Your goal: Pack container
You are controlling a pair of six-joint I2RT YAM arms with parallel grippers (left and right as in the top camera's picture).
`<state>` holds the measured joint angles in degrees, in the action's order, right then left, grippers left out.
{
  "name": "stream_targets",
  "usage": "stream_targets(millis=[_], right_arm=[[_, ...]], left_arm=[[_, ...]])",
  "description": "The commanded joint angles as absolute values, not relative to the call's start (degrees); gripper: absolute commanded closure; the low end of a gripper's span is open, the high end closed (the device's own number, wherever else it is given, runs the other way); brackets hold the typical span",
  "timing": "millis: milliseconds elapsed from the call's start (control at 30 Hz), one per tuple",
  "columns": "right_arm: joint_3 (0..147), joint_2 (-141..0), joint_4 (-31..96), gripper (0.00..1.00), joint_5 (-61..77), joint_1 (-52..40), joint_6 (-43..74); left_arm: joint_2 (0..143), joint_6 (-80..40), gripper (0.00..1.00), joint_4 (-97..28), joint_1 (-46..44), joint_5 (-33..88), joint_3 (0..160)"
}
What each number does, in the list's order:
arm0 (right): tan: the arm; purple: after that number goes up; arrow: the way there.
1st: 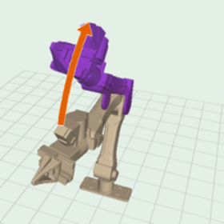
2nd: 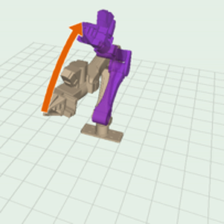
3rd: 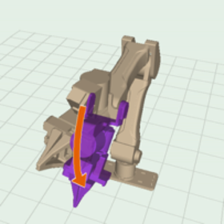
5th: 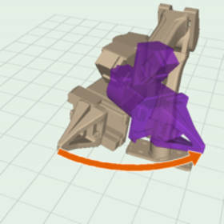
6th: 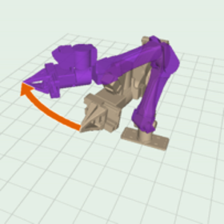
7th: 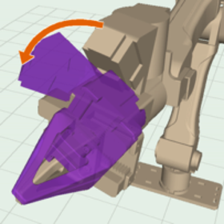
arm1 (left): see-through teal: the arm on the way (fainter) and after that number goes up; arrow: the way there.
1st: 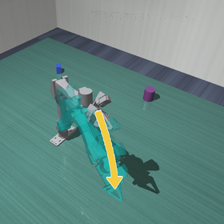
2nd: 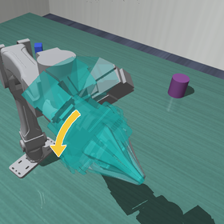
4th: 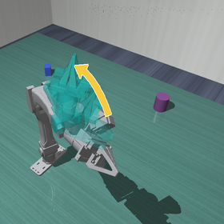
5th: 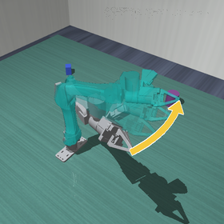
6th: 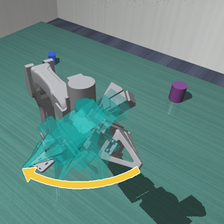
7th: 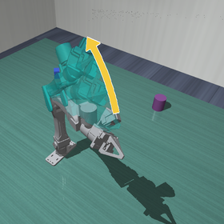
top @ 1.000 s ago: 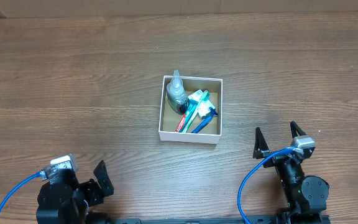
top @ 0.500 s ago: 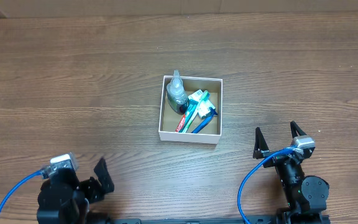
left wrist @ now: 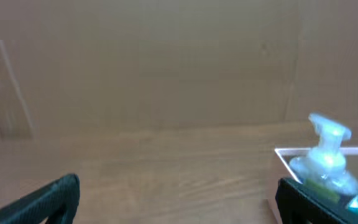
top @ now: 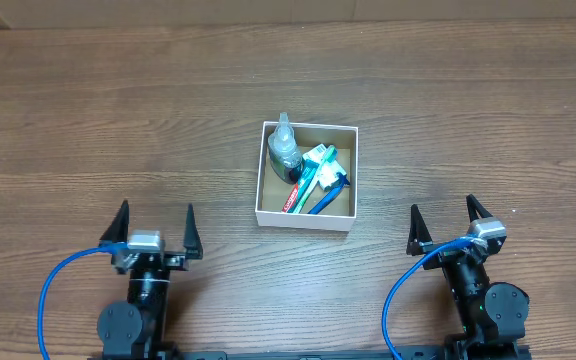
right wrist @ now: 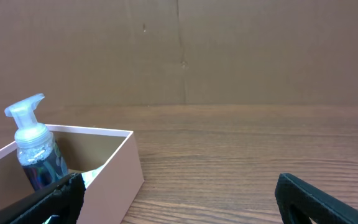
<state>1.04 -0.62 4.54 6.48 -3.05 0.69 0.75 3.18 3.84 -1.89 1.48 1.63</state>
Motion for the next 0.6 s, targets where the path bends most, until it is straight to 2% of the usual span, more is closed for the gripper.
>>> stream_targets(millis=[0, 33, 567], right_arm=[[0.5, -0.2, 4.2, 0.0, 6.1, -3.4, 0.4], [0.5, -0.2, 4.2, 0.0, 6.1, -3.4, 0.4], [0.5, -0.2, 4.2, 0.0, 6.1, -3.4, 0.4]], left_arm=[[0.2, 12.8, 0.0, -1.0, -2.0, 3.4, 0.3], [0.2, 12.8, 0.0, -4.0, -2.0, 3.8, 0.3], [0.9, 12.7, 0.0, -4.2, -2.0, 3.2, 0.3]])
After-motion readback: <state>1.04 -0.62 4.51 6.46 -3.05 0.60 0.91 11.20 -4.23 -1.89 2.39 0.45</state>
